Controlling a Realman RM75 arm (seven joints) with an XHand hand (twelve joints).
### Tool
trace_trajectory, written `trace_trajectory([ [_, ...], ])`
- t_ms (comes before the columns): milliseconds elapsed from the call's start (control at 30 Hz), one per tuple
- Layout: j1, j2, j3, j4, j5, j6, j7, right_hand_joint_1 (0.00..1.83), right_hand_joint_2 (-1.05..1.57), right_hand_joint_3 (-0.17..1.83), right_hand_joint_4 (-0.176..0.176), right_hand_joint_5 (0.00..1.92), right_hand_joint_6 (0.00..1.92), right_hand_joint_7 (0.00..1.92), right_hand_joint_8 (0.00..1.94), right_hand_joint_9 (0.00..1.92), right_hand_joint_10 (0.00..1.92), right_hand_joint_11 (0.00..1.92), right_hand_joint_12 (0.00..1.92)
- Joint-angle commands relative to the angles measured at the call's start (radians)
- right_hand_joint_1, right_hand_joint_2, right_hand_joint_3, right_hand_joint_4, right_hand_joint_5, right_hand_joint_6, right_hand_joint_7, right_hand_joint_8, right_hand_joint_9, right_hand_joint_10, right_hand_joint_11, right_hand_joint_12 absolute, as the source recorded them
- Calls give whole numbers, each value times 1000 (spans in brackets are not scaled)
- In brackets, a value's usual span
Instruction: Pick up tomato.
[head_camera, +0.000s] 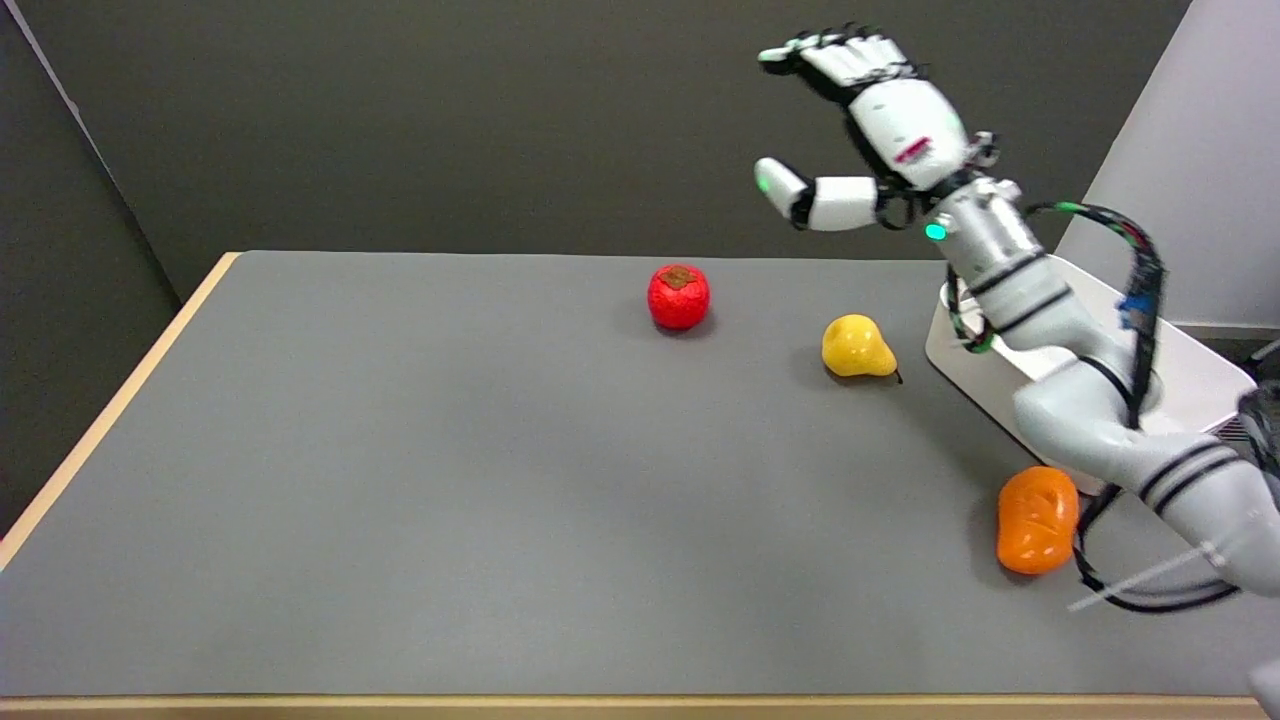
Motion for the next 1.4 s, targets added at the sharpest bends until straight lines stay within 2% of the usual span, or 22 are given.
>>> trace_trajectory([
  [33, 366, -48, -348, -139, -101, -351, 5, 202, 592, 872, 106, 223, 444, 249, 287, 121, 532, -1, 1124],
  [167, 404, -49, -418, -141, -100, -445, 17, 150, 560, 921, 107, 208, 453, 241, 290, 121, 537, 2, 1135],
  [300, 441, -57, -485, -164, -105, -509, 120, 126, 559, 928, 109, 199, 443, 226, 283, 121, 531, 6, 1136],
  [633, 574, -106, -661, -304, -170, -572, 129, 127, 556, 931, 107, 171, 414, 170, 264, 90, 494, -1, 1087],
  [900, 603, -159, -695, -443, -169, -569, 126, 142, 526, 961, 107, 134, 413, 136, 262, 67, 500, 0, 1052],
  [1000, 609, -180, -700, -504, -169, -559, 126, 200, 551, 1023, 104, 91, 447, 95, 303, 41, 527, 33, 942],
  [1100, 609, -198, -701, -554, -165, -552, 126, 119, 523, 973, 109, 101, 386, 117, 245, 54, 465, 0, 1048],
  [1167, 610, -217, -703, -605, -169, -544, 125, 120, 520, 970, 108, 94, 360, 113, 227, 54, 438, -1, 1047],
  [1233, 610, -238, -703, -656, -169, -535, 125, 161, 613, 1066, 98, 87, 364, 99, 204, 50, 424, 27, 941],
  [1400, 607, -280, -703, -742, -169, -511, 125, 220, 586, 1047, 88, 79, 252, 96, 92, 63, 343, 18, 922],
])
